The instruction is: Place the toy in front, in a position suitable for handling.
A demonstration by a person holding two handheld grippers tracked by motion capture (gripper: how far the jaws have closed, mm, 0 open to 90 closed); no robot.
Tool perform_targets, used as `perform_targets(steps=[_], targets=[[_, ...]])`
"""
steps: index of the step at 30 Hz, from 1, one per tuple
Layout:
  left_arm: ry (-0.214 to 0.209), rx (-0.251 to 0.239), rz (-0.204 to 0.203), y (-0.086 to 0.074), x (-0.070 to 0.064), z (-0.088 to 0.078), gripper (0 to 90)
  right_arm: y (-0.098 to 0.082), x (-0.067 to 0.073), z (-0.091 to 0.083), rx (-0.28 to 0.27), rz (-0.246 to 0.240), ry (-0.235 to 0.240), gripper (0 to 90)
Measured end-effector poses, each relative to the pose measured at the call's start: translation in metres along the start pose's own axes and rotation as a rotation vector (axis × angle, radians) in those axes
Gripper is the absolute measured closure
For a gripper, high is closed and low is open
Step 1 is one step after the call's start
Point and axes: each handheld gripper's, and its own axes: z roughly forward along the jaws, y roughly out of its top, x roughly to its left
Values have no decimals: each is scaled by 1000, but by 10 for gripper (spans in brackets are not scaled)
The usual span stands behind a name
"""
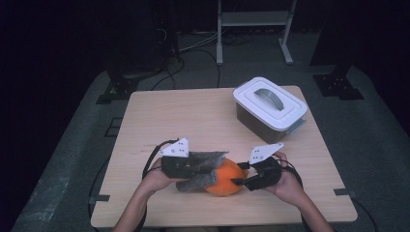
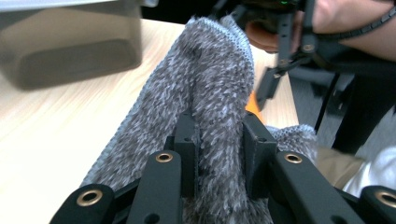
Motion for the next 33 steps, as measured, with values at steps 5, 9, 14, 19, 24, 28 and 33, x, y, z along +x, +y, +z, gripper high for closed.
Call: perform_targets(steps=[5, 9, 14, 19, 24, 28, 33], targets=[[45, 1, -60, -14, 13, -10, 720, -13, -17, -6, -27, 77, 20, 326], [31, -11, -62, -13, 13, -9, 720, -21, -22, 5, -10, 87, 22, 269], [24, -29, -47, -7, 9, -11, 718, -17, -16, 22, 7, 74, 46, 426], [-29, -58, -17, 3, 0, -8, 715, -11, -12, 11, 29, 55, 57, 513], [-19, 8, 36, 8, -8, 3, 713, -3, -5, -2, 60, 18, 52, 528], [36, 56, 11, -4, 3, 0, 715, -8, -13, -4, 47, 55, 59, 529], [44, 55, -37, -15, 10, -1, 714, -14, -18, -4, 5, 77, 63, 340]])
